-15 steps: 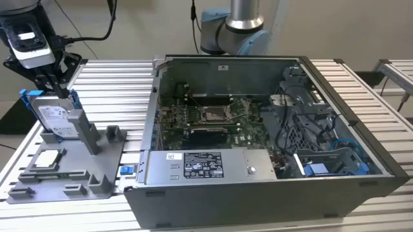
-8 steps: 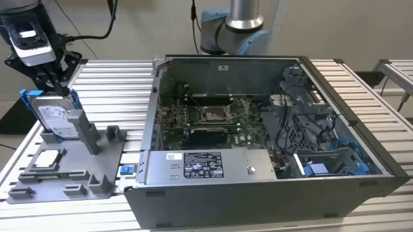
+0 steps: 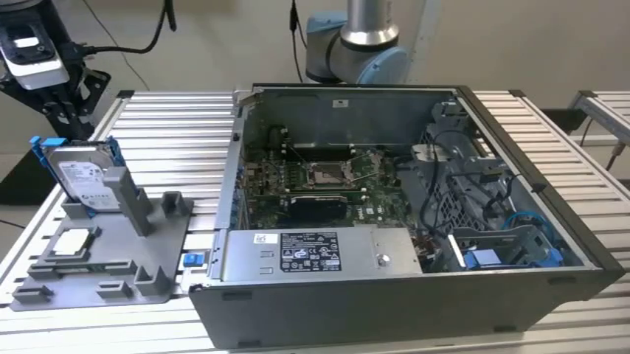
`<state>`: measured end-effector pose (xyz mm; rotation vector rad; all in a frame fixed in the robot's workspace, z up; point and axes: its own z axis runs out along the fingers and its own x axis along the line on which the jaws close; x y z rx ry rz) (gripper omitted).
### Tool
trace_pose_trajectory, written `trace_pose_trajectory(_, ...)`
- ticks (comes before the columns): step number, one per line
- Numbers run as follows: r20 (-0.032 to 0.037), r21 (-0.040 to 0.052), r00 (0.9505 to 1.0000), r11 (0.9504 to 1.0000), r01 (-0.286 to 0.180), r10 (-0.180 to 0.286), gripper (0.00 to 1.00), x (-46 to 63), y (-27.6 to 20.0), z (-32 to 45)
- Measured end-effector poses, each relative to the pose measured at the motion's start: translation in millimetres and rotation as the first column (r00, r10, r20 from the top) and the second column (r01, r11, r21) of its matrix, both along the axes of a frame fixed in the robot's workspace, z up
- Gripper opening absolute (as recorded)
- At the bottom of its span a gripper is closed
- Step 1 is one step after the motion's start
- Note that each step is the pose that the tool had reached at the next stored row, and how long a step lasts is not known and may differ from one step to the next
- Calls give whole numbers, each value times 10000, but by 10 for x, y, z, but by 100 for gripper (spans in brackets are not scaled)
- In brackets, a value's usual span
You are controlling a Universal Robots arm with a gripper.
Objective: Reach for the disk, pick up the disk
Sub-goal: 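Reach for the disk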
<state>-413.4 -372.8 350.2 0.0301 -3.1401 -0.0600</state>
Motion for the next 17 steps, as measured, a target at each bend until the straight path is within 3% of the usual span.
trace_pose_trajectory(10,-16,-1,10000,10000,-1,1,0,-428,36,0)
trace_pose_trajectory(17,-21,3,10000,10000,-12,12,0,-487,49,0)
